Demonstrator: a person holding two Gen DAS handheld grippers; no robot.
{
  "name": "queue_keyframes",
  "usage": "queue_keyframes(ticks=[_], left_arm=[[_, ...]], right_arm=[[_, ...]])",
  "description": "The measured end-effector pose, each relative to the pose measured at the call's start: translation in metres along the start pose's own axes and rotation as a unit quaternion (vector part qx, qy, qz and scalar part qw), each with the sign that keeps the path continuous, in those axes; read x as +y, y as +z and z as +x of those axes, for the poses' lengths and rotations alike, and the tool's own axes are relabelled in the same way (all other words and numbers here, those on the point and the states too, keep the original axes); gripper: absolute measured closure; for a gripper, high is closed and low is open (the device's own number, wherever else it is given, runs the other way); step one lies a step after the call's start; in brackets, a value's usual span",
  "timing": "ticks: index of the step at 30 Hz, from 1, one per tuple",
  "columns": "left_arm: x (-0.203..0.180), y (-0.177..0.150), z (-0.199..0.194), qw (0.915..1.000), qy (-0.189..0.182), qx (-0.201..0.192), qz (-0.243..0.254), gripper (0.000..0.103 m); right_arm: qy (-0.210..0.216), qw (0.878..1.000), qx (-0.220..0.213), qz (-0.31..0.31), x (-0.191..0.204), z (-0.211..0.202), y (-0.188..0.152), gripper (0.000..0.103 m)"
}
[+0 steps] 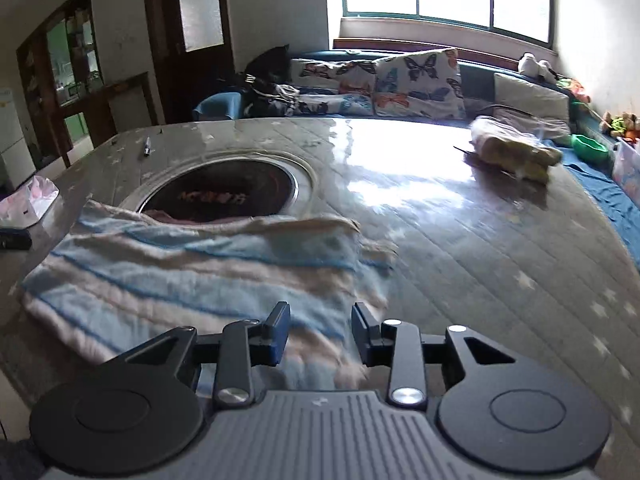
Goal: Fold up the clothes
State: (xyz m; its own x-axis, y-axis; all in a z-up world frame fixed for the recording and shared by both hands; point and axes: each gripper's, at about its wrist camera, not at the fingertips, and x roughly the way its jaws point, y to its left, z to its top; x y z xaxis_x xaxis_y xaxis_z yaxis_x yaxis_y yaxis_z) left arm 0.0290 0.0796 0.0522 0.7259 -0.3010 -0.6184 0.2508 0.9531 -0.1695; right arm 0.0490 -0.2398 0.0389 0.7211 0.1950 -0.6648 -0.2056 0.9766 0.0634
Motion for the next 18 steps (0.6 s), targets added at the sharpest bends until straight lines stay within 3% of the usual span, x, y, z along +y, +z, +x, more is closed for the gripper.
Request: queue_keyframes(ticks=[4, 9, 18], left_arm=[[-0.034, 0.000, 0.036, 0.9981, -0.056, 0.019, 0.015, 0.064], [-0.062, -0.004, 0.070, 0.9942, -0.092, 0.043, 0.035, 0.064], [-0.065, -0.016, 0.079, 0.9926, -0.100, 0.057, 0.039, 0.061]], right_arm=[[0.011, 1.000, 0.000, 0.000, 0.009, 0.031, 0.015, 0.069], [0.013, 1.000, -0.008, 0.003, 0.018, 0.060, 0.029, 0.069], [0.003, 0.999, 0.009, 0.050, 0.002, 0.107, 0.039, 0.070]])
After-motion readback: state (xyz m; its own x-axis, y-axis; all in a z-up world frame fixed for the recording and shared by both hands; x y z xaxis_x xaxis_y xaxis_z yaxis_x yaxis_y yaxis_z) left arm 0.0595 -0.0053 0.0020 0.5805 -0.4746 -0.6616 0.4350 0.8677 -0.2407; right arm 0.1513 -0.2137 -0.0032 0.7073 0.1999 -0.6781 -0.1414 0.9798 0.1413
